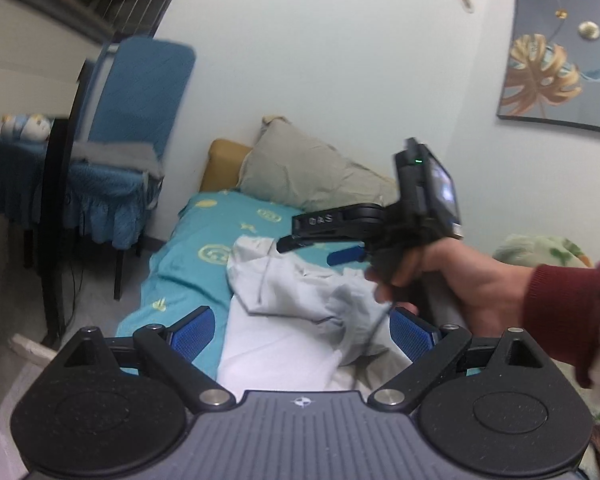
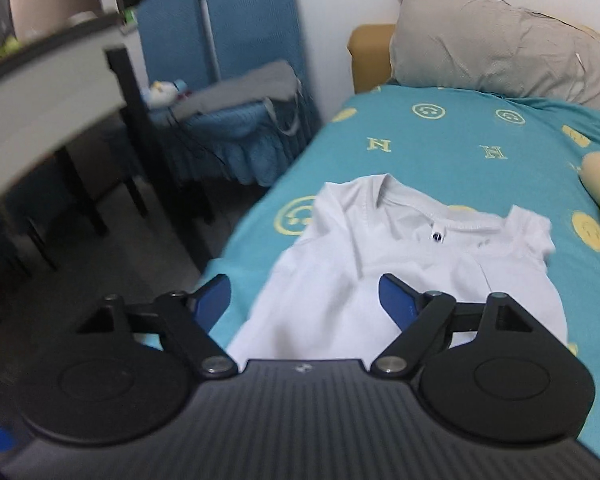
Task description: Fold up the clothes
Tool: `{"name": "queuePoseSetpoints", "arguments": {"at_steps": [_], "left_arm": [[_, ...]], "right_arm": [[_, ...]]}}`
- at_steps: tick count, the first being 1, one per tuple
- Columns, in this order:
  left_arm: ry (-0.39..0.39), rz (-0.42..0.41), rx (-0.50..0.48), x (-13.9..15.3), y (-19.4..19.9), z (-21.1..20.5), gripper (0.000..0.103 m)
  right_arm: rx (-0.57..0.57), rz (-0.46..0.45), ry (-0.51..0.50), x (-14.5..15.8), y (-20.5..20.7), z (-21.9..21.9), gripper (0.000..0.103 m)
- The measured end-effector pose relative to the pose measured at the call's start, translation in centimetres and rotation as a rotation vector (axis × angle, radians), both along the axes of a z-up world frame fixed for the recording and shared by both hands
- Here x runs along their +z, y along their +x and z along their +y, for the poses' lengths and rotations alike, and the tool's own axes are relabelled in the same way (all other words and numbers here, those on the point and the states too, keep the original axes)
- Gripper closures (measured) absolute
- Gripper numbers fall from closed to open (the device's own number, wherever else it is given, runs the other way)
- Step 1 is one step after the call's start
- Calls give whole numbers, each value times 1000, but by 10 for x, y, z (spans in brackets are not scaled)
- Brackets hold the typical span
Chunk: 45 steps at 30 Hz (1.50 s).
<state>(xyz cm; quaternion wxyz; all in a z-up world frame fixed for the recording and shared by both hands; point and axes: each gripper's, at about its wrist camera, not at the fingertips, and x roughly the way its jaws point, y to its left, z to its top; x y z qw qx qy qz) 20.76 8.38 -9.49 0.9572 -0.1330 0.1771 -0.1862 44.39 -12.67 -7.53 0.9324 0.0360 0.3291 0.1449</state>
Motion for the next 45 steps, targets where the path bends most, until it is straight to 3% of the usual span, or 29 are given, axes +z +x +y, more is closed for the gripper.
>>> {"name": "queuePoseSetpoints", "arguments": {"at_steps": [3,6,8,11,15,18,21,24,28,37,42,43,45], "left_arm": [[-42,45,3,-10,13,6,7],[-76,73,4,-16,20,12,7],[-90,88,8,-19,22,14,7],[-115,98,15,-20,23,17,7],[-123,87,27,-19,18,18,7],[-109,73,38,-17,14,16,7],[-94,70,51,-17,14,14,7],[-63,73,60,-19,16,11,7],[-43,79,60,-23,19,9,7],[-14,108,63,-34,27,6,7],[16,99,70,-35,27,2,7],[19,98,70,-35,27,1,7],[25,91,68,-35,26,0,7]], "right_arm": [[4,15,-12,-19,26,11,26],[-15,70,-93,-40,42,24,49],[-23,96,-121,-49,42,27,82],[-100,5,-62,-40,29,17,96],[-242,-146,-15,-14,24,-2,97],[-396,-190,-28,-4,37,-18,97],[-535,-170,-46,-8,53,-36,97],[-630,-68,-61,-29,74,-56,97],[-679,-4,-54,-58,78,-79,97],[-822,-45,-53,-67,72,-110,97],[-807,-60,96,-59,54,-136,94],[-787,-65,115,-56,48,-138,88],[-722,-66,165,-51,33,-138,57]]}}
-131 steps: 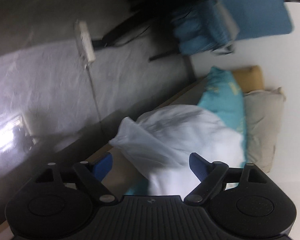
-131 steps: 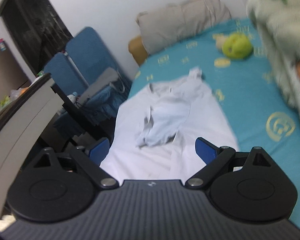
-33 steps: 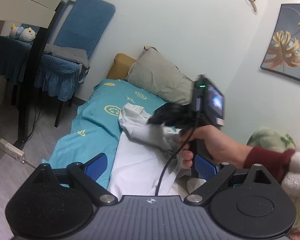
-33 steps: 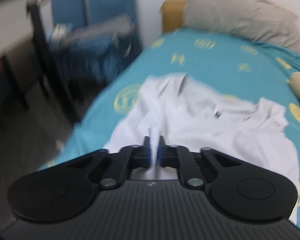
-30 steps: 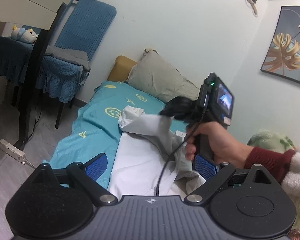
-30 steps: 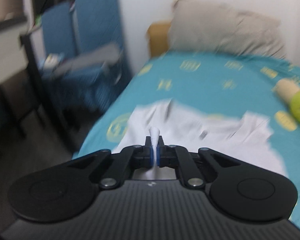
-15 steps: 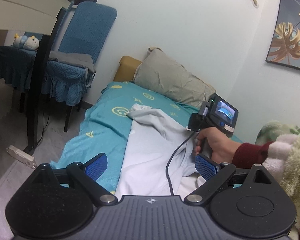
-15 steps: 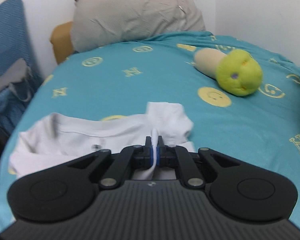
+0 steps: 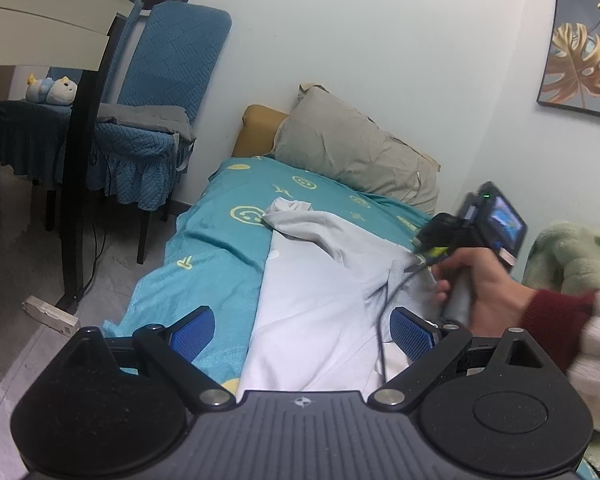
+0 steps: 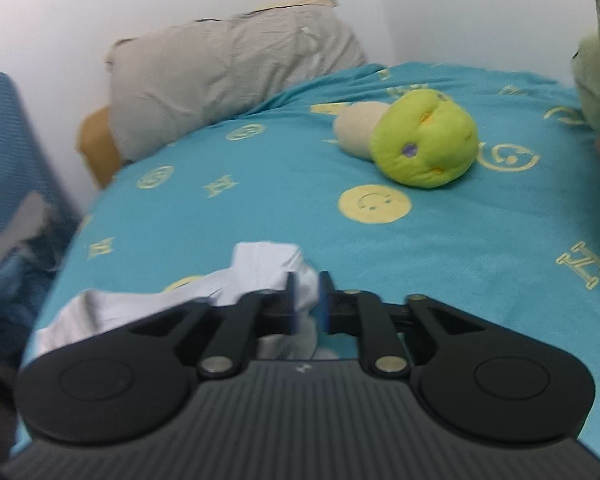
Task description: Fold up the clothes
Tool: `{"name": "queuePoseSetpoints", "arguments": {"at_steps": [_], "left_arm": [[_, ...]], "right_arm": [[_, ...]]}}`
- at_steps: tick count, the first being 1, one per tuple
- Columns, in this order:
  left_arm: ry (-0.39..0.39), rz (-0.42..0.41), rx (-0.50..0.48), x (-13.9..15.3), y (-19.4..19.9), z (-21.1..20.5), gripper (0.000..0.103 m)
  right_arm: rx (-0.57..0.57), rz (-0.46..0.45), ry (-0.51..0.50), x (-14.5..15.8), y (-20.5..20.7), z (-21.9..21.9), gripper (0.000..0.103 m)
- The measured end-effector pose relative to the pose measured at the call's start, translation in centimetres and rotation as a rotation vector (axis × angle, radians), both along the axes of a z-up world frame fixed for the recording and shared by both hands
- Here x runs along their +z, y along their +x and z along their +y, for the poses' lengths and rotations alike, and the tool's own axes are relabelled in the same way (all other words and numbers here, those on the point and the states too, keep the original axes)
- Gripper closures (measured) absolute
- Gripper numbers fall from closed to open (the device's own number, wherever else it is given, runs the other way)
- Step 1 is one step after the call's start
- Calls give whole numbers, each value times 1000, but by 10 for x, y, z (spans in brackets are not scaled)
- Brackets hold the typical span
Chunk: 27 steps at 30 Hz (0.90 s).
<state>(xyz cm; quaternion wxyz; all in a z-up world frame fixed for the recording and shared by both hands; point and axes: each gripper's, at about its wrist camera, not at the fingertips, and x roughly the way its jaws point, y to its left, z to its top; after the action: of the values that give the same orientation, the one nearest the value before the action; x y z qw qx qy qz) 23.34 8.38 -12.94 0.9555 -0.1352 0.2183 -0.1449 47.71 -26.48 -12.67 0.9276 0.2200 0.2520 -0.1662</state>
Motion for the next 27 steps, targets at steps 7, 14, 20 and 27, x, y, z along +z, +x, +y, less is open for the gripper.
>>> {"name": "queuePoseSetpoints", "arguments": {"at_steps": [7,14,20,27], "left_arm": [[5,-9,11,3,-2,2,7],[-73,28,23,3,-1,13,7],[-75,11,25,7,-7,13,7],[-2,-3,15,6,-9,0,7]], "right_arm": [[234,-45,70,14,-62,44,29],[294,128,-20,0,-72,85,98],[137,46,40,-1,-107,50,98],[134,87,112,-19,-113,35,95]]}}
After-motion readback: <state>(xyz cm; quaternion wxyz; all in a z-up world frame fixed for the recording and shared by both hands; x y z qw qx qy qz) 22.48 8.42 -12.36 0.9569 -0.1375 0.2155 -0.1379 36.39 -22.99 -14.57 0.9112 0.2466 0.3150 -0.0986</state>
